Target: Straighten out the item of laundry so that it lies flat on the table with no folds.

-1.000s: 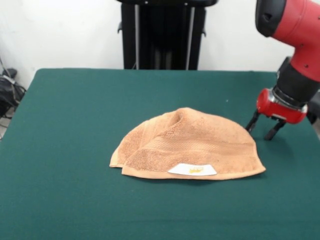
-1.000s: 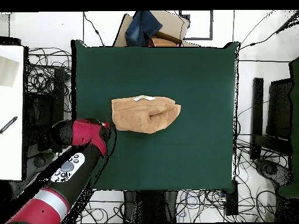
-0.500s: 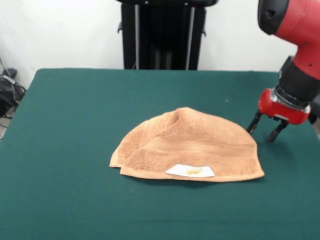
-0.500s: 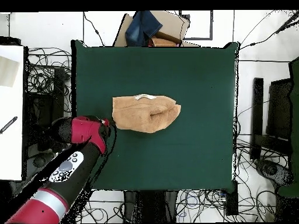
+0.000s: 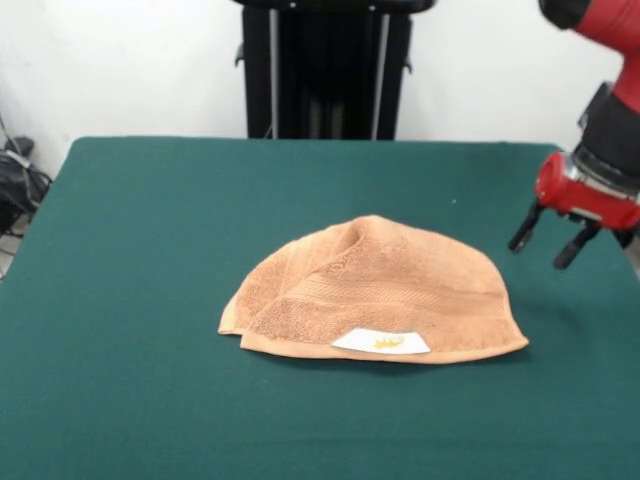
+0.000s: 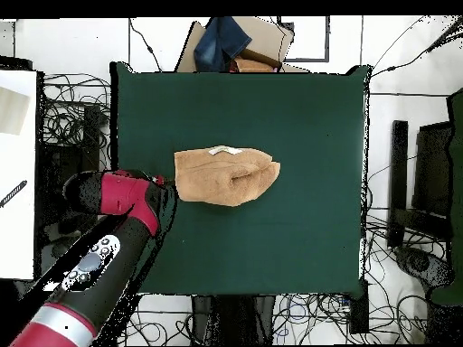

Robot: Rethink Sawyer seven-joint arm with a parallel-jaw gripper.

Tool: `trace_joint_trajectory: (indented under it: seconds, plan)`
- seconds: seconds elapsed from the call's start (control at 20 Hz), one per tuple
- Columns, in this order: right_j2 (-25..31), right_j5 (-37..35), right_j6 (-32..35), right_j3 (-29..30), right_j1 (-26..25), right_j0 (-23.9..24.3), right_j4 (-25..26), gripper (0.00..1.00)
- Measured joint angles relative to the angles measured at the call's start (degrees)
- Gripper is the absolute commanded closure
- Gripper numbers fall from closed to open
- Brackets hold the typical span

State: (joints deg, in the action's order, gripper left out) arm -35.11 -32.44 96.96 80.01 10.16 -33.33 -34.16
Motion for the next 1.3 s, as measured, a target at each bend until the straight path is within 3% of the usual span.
trace_joint_trajectory:
  seconds: [0.75,1.3]
  plan:
    - [-1.1,-0.1,0.0,-2.2,-1.8,0.0,0.0,0.00]
    - [0.3,9.6,0.0,0.1,-2.4,1.0,0.0,0.00]
